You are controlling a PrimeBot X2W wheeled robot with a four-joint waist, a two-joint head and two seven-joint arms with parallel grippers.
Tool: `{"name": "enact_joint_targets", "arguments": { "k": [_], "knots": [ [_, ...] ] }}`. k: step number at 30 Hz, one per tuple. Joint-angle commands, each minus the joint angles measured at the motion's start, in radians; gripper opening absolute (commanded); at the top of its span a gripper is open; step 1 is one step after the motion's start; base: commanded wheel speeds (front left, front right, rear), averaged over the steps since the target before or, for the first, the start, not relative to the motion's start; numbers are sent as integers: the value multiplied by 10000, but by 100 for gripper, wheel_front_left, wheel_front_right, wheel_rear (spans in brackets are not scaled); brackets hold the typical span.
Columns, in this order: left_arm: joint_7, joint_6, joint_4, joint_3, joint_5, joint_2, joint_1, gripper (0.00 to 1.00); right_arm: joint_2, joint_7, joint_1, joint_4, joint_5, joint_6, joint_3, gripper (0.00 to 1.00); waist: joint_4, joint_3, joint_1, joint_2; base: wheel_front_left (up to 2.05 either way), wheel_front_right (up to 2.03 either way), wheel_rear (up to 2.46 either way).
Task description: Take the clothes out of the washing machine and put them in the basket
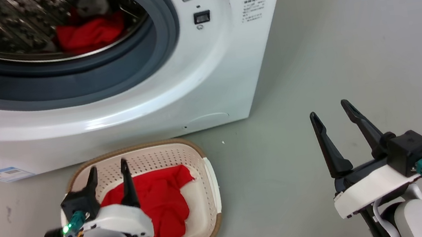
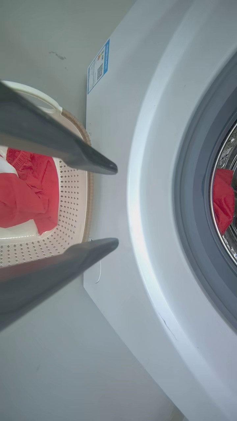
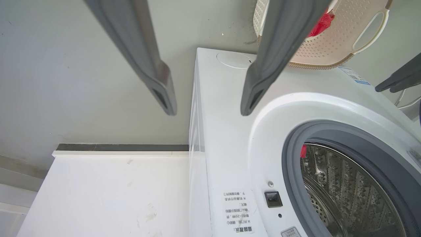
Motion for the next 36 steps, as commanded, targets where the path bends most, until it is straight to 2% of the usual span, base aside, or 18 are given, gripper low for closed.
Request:
{"name": "enact_joint_targets", "arguments": {
  "k": [1,4,10,18,22,26,36],
  "knots": [
    [-26,123,-363,-153,92,-20,98,100,12,62,163,-79,-56,-7,-46,100,207,-319,2,0,0,0,0],
    [-26,388,-1065,-456,310,-20,47,100,12,133,304,-180,-50,-7,-96,100,239,-515,2,0,0,0,0],
    [-26,547,-1741,-793,774,-21,-718,100,12,228,481,-316,17,-7,-274,100,308,-733,2,0,0,0,0],
    [-26,214,-1431,-1359,1251,-18,-2667,100,13,320,689,-478,0,-7,-401,100,433,-669,2,0,0,0,0],
    [-25,106,-547,-1502,1328,24,-3903,100,13,385,644,-611,22,-7,-343,100,412,-343,2,0,0,0,0],
    [-19,34,877,-1483,1422,332,-5117,100,10,357,481,-685,48,-7,-220,100,197,135,2,0,0,0,0],
    [446,11,3918,-1096,1377,1642,-7953,100,15,-34,-154,-448,463,-7,254,100,-790,1767,2,0,0,0,0]
  ]
}}
